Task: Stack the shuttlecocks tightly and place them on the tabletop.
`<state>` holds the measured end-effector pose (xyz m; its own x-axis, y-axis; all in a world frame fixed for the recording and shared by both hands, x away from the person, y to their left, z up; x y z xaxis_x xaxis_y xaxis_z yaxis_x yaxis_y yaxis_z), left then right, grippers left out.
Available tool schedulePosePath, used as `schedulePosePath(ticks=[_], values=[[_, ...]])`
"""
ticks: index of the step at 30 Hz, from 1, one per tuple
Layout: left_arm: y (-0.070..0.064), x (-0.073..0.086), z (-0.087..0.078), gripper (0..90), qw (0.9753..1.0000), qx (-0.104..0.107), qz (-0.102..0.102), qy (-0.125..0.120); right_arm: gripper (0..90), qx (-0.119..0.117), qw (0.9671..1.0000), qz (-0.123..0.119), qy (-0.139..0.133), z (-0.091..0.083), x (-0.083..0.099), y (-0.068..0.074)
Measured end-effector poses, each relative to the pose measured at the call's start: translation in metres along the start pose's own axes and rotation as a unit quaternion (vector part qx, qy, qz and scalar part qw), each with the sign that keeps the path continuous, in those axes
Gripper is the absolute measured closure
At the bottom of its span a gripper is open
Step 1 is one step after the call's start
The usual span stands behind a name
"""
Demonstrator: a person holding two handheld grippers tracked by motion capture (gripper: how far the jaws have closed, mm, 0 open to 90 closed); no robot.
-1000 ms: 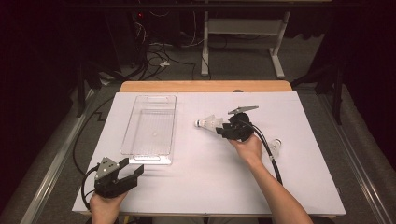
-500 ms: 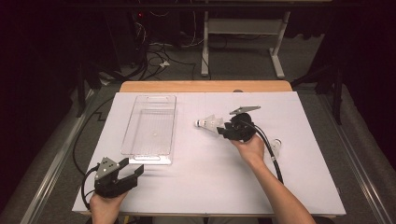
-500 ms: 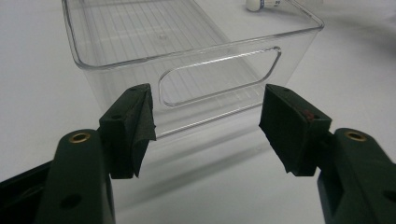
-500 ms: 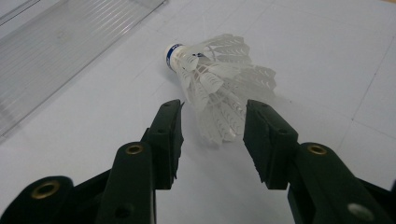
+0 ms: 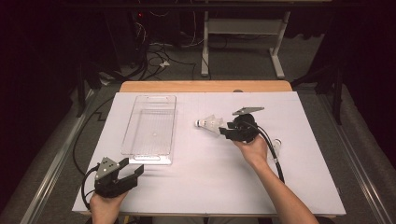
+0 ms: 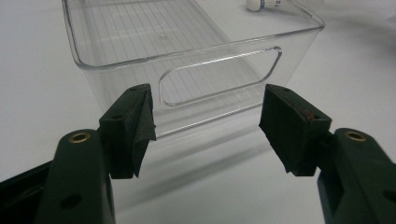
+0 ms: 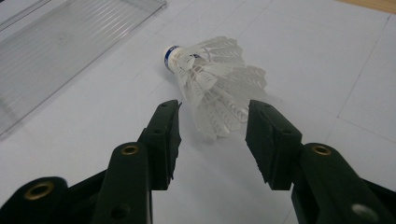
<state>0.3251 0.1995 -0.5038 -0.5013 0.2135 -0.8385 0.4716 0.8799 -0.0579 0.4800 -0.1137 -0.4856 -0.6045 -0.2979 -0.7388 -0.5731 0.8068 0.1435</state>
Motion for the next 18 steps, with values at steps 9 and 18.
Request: schedulePosePath(ticks=[9, 18], values=[[0.0, 0.0, 0.0, 35.8, 1.0, -0.001, 0.0, 0.0, 48.6, 0.003, 0.9999, -0.004, -0.015, -0.011, 0.001, 0.0], [0.0, 0.0, 0.0, 35.8, 1.0, -0.002, 0.0, 0.0, 45.2, 0.009, 0.9996, -0.01, -0.026, -0.024, 0.002, -0.002]])
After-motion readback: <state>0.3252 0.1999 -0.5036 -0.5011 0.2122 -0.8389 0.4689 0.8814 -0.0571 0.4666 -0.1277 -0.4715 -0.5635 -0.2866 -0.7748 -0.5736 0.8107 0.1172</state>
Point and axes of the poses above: each handheld gripper's, and its own axes: z roughly forward along the jaws, x roughly out of its underside, y roughly to its left, the point moved 10 cm from there along z, roughly forward along the jaws, and after that the axes turned 4 degrees about z, right-handed, at the moved point
